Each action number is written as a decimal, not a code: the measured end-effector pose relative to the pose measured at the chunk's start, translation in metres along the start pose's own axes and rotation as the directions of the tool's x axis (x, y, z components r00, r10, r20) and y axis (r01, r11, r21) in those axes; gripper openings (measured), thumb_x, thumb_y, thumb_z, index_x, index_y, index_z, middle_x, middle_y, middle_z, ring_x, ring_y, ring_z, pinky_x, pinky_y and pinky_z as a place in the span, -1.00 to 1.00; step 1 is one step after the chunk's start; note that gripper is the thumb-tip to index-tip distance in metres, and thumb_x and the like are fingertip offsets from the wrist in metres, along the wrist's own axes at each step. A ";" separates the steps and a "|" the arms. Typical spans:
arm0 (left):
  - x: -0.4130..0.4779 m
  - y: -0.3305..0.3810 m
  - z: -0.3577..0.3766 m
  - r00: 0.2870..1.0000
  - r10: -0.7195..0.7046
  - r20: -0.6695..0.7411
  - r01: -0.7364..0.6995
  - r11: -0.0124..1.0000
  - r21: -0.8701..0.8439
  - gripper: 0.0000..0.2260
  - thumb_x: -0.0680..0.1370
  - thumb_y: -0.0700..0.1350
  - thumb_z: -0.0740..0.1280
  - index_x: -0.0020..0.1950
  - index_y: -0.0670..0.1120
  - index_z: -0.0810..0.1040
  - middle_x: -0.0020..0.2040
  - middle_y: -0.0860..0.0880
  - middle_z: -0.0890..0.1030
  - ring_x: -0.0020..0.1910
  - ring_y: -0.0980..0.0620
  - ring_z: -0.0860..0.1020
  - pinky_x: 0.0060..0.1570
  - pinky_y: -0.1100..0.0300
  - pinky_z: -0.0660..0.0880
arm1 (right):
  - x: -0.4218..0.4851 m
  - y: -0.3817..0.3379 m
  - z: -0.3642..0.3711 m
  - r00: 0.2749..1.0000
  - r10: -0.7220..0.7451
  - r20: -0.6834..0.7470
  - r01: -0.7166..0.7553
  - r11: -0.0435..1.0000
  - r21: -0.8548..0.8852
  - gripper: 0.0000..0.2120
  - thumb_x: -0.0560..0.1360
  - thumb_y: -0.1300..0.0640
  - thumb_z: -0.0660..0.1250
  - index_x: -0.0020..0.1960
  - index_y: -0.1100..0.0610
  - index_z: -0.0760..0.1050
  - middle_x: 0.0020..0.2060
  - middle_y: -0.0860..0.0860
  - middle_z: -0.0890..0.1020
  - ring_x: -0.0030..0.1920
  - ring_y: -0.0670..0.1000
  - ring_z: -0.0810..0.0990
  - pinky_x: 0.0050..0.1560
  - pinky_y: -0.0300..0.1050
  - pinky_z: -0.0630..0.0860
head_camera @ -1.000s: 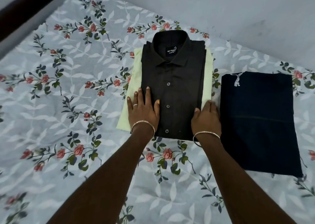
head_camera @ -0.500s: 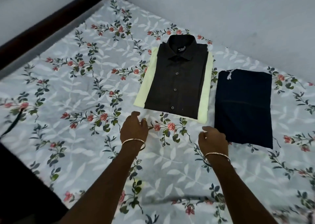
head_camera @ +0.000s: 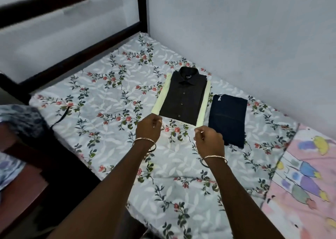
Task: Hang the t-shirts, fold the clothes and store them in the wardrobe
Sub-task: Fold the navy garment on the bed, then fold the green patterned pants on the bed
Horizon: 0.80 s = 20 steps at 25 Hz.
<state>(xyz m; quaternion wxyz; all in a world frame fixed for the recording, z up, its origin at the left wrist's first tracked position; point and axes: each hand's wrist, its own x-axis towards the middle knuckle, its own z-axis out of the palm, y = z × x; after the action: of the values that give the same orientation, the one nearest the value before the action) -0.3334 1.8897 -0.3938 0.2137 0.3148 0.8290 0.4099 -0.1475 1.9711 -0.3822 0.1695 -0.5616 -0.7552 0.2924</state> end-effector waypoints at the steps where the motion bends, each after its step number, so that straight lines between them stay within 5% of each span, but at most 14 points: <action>1: -0.013 0.010 -0.015 1.000 0.006 -0.016 -0.006 1.000 -0.010 -0.89 0.58 -0.18 0.34 0.04 -0.13 0.65 -0.06 -0.10 0.68 -0.04 -0.07 0.61 -0.09 0.24 0.40 | -0.013 -0.011 -0.010 1.000 -0.030 -0.003 0.030 1.000 0.002 -0.83 0.59 0.08 0.26 0.01 0.04 0.64 -0.19 0.04 0.73 -0.06 0.16 0.66 0.03 0.00 0.57; 11: -0.151 0.050 -0.168 0.985 -0.026 -0.169 -0.018 0.968 -0.249 -0.79 0.46 -0.04 0.29 -0.04 -0.07 0.67 -0.12 -0.05 0.69 -0.11 -0.08 0.66 0.00 -0.03 0.61 | -0.142 -0.151 -0.073 0.957 -0.290 0.001 0.286 0.945 0.157 -0.80 0.57 0.07 0.25 -0.03 0.08 0.64 -0.25 0.04 0.71 -0.17 0.10 0.68 -0.11 0.02 0.62; 15: -0.179 0.043 -0.229 0.964 -0.098 -0.246 0.028 0.962 -0.272 -0.85 0.56 -0.18 0.30 -0.10 0.02 0.62 -0.13 -0.07 0.70 -0.16 -0.07 0.68 -0.03 -0.09 0.62 | -0.174 -0.204 -0.069 0.945 -0.326 0.008 0.313 0.913 0.263 -0.75 0.54 0.01 0.23 0.00 0.07 0.65 -0.26 0.04 0.72 -0.17 0.10 0.70 -0.05 0.04 0.62; 20: -0.214 0.021 -0.324 0.891 -0.197 -0.408 0.071 0.950 -0.303 -0.88 0.48 -0.03 0.27 -0.18 0.12 0.59 -0.19 -0.03 0.69 -0.21 -0.02 0.67 -0.06 -0.06 0.63 | -0.224 -0.282 -0.039 0.883 -0.432 0.184 0.347 0.865 0.363 -0.86 0.59 0.11 0.29 -0.04 0.04 0.63 -0.31 -0.04 0.70 -0.21 0.00 0.71 -0.04 0.07 0.64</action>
<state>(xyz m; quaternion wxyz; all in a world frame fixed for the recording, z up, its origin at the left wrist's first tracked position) -0.3728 1.5735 -0.1708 0.0944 0.1238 0.8090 0.5668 -0.2662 1.7129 -0.1583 0.2141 -0.3179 -0.8117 0.4408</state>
